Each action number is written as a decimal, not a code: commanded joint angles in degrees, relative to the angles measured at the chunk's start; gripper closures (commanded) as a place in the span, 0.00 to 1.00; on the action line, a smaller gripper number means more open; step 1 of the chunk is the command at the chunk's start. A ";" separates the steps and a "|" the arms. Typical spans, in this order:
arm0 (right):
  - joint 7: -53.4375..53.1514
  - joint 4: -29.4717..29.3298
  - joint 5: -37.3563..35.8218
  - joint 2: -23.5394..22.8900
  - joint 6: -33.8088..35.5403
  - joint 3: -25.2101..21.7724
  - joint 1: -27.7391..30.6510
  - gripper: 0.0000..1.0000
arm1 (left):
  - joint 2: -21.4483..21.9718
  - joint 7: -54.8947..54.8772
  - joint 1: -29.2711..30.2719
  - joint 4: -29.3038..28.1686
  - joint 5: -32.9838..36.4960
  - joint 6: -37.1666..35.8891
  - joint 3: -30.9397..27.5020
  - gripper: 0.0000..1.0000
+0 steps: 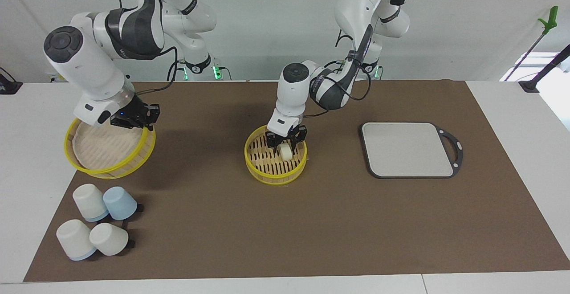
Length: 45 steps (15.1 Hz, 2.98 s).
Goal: Place bun in steamer
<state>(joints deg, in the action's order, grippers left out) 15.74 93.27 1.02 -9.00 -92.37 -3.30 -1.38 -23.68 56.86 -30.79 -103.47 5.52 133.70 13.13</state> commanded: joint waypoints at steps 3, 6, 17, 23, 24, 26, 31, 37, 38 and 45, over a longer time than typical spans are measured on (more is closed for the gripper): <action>-9.09 1.13 0.13 1.62 -1.93 0.48 -5.71 1.00 | 5.81 -0.08 1.77 -0.16 1.34 -7.02 -0.73 0.00; -21.59 -0.19 0.56 -0.31 -5.26 0.57 -13.28 1.00 | 12.76 -8.84 9.76 0.98 0.64 -17.82 -0.47 0.00; -58.79 -31.29 2.15 -29.31 -7.29 -0.13 -36.40 1.00 | 26.04 -45.86 34.12 6.26 -3.67 -42.55 -1.35 0.00; -59.33 -29.29 -1.01 -29.23 -9.32 0.31 -38.70 1.00 | 29.03 -49.55 33.34 4.60 -5.95 -44.84 -4.68 0.00; -59.33 -29.03 -0.58 -29.23 -9.49 0.39 -38.61 1.00 | 29.39 -51.05 33.34 3.98 -7.00 -44.85 -5.65 0.00; -59.33 -27.80 -0.40 -29.15 -10.19 0.40 -38.70 1.00 | 29.39 -52.11 32.20 3.97 -8.06 -44.67 -7.93 0.00; -60.20 -25.07 -0.22 -28.18 -12.13 0.48 -38.88 1.00 | 29.04 -52.12 29.38 4.67 -9.03 -44.23 -10.93 0.00; -63.81 -21.03 1.01 -26.68 -17.32 0.57 -38.96 1.00 | 28.77 -52.03 29.03 5.47 -9.03 -44.05 -10.93 0.00; -63.81 -20.85 1.09 -26.68 -17.23 0.57 -39.05 1.00 | 28.86 -52.12 29.12 5.47 -9.03 -44.05 -10.93 0.00; -63.99 -19.10 1.01 -25.72 -16.17 0.57 -39.31 1.00 | 28.86 -52.56 29.21 5.12 -8.94 -41.33 -10.75 0.00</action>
<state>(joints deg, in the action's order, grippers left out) -47.00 70.33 1.46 -37.43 -108.39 -2.86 -40.46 4.30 5.40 -0.99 -97.73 -2.73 91.28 3.15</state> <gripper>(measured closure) 0.907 0.000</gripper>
